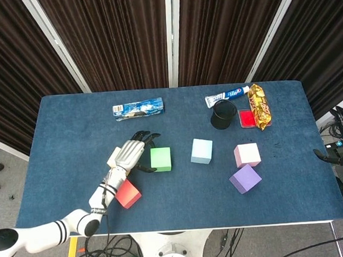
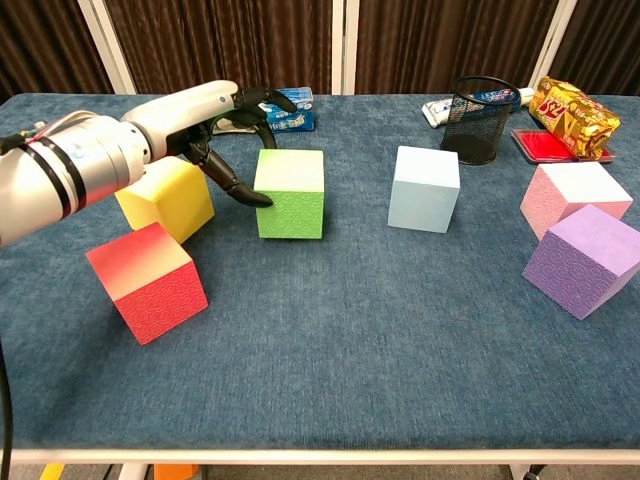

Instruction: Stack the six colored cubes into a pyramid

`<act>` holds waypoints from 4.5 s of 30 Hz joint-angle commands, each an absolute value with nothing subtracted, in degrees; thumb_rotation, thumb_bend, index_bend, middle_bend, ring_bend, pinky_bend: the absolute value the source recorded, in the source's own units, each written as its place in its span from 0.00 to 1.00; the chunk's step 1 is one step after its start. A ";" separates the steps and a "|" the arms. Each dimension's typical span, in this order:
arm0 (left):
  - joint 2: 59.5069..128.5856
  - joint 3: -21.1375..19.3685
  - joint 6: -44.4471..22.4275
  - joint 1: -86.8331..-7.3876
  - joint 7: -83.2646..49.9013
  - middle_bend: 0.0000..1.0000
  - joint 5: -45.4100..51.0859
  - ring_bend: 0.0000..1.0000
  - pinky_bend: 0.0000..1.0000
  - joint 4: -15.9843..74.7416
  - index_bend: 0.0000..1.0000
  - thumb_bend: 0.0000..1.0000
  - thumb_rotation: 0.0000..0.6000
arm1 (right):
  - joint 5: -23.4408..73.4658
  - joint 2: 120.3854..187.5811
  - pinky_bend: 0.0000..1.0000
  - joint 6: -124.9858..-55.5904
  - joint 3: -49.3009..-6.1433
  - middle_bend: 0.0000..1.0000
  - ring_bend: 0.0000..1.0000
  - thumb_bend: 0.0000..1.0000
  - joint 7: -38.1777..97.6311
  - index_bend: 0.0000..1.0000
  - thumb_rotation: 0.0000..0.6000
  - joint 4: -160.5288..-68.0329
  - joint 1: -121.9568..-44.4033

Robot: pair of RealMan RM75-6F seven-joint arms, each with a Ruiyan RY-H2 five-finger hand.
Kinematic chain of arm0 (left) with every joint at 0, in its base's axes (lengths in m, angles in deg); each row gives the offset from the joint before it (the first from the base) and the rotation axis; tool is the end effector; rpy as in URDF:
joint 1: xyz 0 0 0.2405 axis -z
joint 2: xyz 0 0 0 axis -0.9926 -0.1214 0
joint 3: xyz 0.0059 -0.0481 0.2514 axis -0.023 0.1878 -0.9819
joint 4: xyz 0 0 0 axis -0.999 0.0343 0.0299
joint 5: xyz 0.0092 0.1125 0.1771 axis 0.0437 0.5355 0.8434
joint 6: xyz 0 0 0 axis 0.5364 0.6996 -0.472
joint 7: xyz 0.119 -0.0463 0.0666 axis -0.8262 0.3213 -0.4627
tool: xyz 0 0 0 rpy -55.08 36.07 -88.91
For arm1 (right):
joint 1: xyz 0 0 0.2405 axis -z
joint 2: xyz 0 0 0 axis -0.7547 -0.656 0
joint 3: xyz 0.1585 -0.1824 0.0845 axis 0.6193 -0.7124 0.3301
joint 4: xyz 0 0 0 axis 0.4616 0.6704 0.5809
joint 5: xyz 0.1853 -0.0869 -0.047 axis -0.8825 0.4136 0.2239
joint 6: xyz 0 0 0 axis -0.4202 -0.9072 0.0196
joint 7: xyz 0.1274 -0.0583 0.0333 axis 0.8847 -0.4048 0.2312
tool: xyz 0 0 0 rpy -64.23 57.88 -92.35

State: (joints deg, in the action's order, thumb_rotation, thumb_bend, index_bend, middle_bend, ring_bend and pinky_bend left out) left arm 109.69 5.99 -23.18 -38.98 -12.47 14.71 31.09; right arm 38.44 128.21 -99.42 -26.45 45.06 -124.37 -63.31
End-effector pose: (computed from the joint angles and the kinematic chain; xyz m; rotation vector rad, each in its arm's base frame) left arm -0.1121 0.3553 -0.0534 -1.8081 -1.2427 -1.2527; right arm -0.3234 -0.2689 0.2268 1.2696 -0.9463 1.0044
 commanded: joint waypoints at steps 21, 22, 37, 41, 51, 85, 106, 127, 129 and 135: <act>110.70 3.61 -21.77 -38.24 -7.08 0.22 17.52 0.06 0.07 27.51 0.14 0.03 1.00 | 38.03 128.12 0.00 -98.56 -26.64 0.01 0.00 0.10 43.76 0.00 1.00 -125.14 -63.57; 110.51 3.63 -21.53 -38.34 -6.91 0.21 17.57 0.06 0.07 27.95 0.14 0.03 1.00 | 38.09 128.10 0.00 -98.51 -26.68 0.01 0.00 0.10 43.75 0.00 1.00 -125.19 -63.59; 89.19 -2.67 -2.79 -53.65 -22.25 0.17 18.22 0.04 0.07 54.75 0.12 0.02 1.00 | 42.21 128.34 0.00 -91.00 -27.88 0.03 0.00 0.10 36.86 0.00 1.00 -130.92 -70.03; 84.74 -4.00 3.67 -59.07 -23.58 0.17 17.75 0.04 0.07 56.81 0.12 0.02 1.00 | 42.29 132.12 0.00 -88.24 -27.89 0.07 0.00 0.10 29.89 0.00 1.00 -132.51 -73.48; 79.33 -4.55 10.52 -67.90 -12.21 0.17 17.23 0.04 0.07 52.55 0.12 0.02 1.00 | 33.01 144.16 0.00 -80.46 -25.68 0.08 0.00 0.10 16.85 0.00 1.00 -133.66 -82.33; 77.97 -4.15 8.33 -75.24 5.49 0.17 19.73 0.04 0.07 40.43 0.12 0.02 1.00 | 17.29 162.57 0.00 -85.04 -23.68 0.58 0.11 0.16 2.05 0.00 1.00 -127.77 -92.47; 77.67 -3.03 7.91 -76.20 5.82 0.17 20.58 0.04 0.07 40.46 0.12 0.02 1.00 | 22.70 167.40 0.00 -85.73 -25.24 0.58 0.11 0.16 1.37 0.00 1.00 -126.70 -94.57; 77.00 -2.64 6.42 -76.34 8.58 0.17 21.26 0.04 0.07 39.72 0.12 0.02 1.00 | 19.78 170.37 0.00 -86.19 -24.33 0.58 0.11 0.16 -1.13 0.00 1.00 -125.90 -95.76; 77.10 -2.74 6.40 -76.41 8.68 0.17 21.44 0.04 0.07 39.52 0.12 0.02 1.00 | 19.71 170.16 0.00 -86.34 -24.60 0.58 0.11 0.16 -1.76 0.00 1.00 -126.28 -95.72; 77.19 -2.76 6.26 -76.49 9.08 0.17 21.64 0.04 0.07 39.23 0.12 0.02 1.00 | 19.30 169.74 0.00 -86.81 -24.95 0.58 0.11 0.17 -2.82 0.00 1.00 -127.10 -95.54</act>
